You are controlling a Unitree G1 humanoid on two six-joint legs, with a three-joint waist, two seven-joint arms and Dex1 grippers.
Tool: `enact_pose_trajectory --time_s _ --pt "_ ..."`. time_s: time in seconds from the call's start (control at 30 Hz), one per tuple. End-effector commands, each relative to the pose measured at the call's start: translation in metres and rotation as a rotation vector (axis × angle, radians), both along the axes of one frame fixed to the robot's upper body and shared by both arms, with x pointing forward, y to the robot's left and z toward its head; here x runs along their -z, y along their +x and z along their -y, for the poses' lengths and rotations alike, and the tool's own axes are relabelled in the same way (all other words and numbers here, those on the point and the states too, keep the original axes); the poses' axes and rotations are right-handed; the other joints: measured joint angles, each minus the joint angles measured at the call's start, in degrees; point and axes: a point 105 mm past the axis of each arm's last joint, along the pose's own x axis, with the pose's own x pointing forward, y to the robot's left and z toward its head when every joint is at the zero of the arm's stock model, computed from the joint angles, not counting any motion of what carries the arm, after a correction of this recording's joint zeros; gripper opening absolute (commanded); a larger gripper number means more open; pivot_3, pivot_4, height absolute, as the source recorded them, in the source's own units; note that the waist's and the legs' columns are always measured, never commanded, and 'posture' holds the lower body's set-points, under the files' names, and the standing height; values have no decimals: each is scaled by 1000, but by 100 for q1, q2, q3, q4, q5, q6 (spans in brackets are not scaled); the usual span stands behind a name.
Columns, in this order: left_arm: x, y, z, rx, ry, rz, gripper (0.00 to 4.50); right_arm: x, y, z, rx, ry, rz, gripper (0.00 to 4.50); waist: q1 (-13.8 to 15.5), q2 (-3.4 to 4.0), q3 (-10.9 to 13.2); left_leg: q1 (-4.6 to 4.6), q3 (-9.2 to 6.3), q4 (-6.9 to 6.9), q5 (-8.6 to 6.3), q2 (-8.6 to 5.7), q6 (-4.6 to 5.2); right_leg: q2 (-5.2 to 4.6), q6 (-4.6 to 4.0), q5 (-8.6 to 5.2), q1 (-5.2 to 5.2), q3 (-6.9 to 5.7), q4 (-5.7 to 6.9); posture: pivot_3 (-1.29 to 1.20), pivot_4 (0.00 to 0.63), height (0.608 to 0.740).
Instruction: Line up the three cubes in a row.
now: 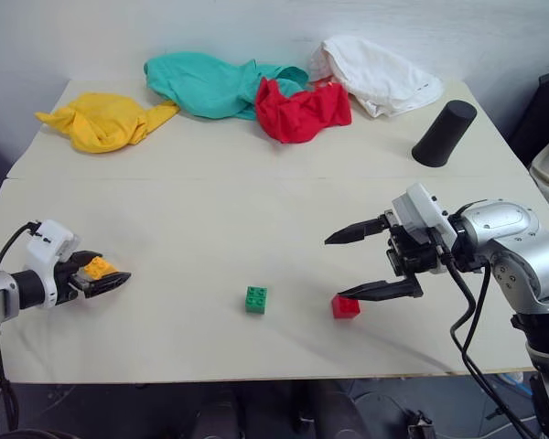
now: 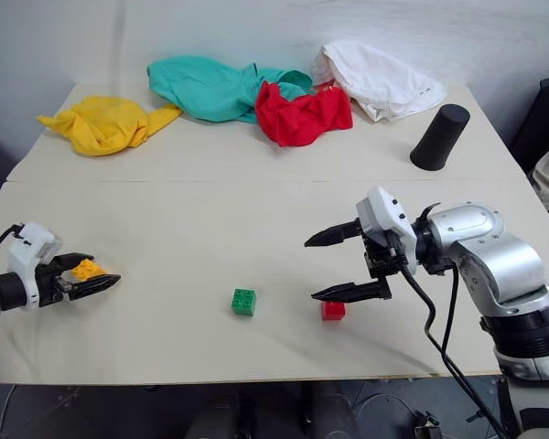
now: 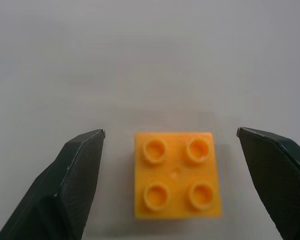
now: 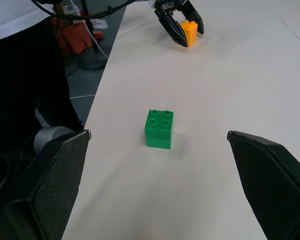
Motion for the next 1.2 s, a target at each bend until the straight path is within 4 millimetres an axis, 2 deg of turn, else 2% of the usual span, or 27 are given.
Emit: enact_pose_trajectory --time_s 0.03,0.23,0.27,0.4,0.43,0.47,0.53,0.67,0.8,0.9,1.2 --pt "-5 -2 -3 18 16 -13 3362 -10 -6 1 -1 17 39 4500 13 0 0 0 0 0 0 0 0 0 0 0 0 0 0 0 150 740" --pt "-11 -2 1 51 57 -31 1640 -8 -5 3 20 17 46 4500 21 0 0 0 0 1 0 -2 0 -2 0 0 0 1 0 0 150 740" --pt "-15 -1 4 67 63 -25 1526 -8 -5 4 22 16 47 4500 21 0 0 0 0 1 0 -1 0 -1 0 0 0 0 0 0 150 740" --pt "-28 4 24 172 77 12 1528 -7 -4 5 28 11 49 4500 22 0 0 0 0 1 0 -1 0 -1 0 0 0 1 0 0 150 740" --pt "-32 4 34 226 79 25 1528 -7 -4 5 29 10 48 4500 25 0 0 0 0 1 0 -2 0 -1 0 0 0 0 0 0 150 740" --pt "-35 1 55 343 72 22 1528 -6 -6 7 23 -2 44 4500 37 0 0 -1 0 2 0 -2 0 -1 0 0 0 0 0 0 150 740" --pt "-31 -7 85 552 121 2 1528 -2 -12 12 -4 -31 38 4500 68 0 0 -3 -1 3 0 -4 1 -2 0 0 0 0 -1 0 150 740" --pt "-14 -15 111 810 215 -61 1528 0 -14 21 19 -56 36 4500 66 0 0 -2 5 6 0 -7 3 0 0 0 1 2 -1 0 150 740" --pt "-4 -16 117 968 303 -102 1528 3 -14 30 70 -79 49 4500 29 0 0 1 10 9 2 -1 -1 17 0 0 1 5 3 0 150 740" --pt "0 -5 116 991 340 -98 1528 5 -20 35 106 -80 38 4500 38 0 0 1 12 9 2 2 -2 25 0 0 1 8 2 0 150 740" --pt "6 3 117 1030 371 -84 1528 12 -27 44 178 -91 34 4500 55 0 0 2 10 16 2 2 -1 26 1 1 2 10 4 0 150 740"
